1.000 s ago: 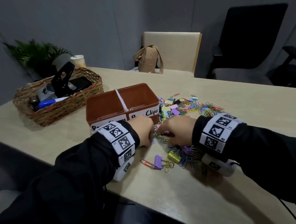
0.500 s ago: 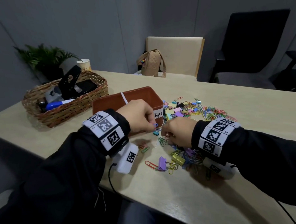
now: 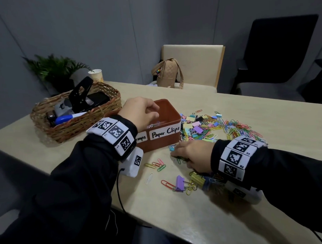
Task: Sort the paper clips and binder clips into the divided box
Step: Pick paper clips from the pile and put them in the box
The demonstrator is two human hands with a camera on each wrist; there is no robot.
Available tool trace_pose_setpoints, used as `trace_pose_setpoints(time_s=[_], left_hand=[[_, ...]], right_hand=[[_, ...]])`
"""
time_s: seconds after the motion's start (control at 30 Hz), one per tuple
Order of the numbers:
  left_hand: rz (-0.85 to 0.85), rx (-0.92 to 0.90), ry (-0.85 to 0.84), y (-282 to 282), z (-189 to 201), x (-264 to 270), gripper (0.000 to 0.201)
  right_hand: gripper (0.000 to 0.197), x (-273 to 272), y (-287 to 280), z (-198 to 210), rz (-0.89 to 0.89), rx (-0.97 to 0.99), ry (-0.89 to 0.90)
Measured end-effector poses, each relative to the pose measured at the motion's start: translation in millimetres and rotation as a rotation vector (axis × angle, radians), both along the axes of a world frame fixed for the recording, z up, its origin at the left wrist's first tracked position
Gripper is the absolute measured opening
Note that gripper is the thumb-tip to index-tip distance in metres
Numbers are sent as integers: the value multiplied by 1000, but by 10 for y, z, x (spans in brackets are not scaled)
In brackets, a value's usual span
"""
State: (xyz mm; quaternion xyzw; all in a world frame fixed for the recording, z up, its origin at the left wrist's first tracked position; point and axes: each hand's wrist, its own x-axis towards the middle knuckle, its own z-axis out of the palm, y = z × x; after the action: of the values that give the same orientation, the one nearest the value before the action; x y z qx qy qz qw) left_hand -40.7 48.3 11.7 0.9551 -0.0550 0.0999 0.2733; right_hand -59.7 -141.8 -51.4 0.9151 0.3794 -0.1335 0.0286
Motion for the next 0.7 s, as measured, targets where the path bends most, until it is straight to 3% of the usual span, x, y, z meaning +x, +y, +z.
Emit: trace_pose_setpoints(time_s=[0.13, 0.3, 0.53, 0.6, 0.7], left_hand=[[-57, 63, -115, -4, 15, -270, 6], [-204, 347, 288, 29, -238, -517, 6], [-223, 597, 585, 24, -424, -506, 65], [-237, 633, 567, -5, -465, -471, 65], [-244, 544, 515, -55, -502, -415, 48]], right_hand=[[50, 28, 14, -1, 1, -3, 3], [57, 37, 12, -10, -19, 34, -31], [59, 11, 12, 27, 65, -15, 30], [62, 23, 12, 79, 52, -87, 42], [68, 37, -11, 155, 14, -151, 71]])
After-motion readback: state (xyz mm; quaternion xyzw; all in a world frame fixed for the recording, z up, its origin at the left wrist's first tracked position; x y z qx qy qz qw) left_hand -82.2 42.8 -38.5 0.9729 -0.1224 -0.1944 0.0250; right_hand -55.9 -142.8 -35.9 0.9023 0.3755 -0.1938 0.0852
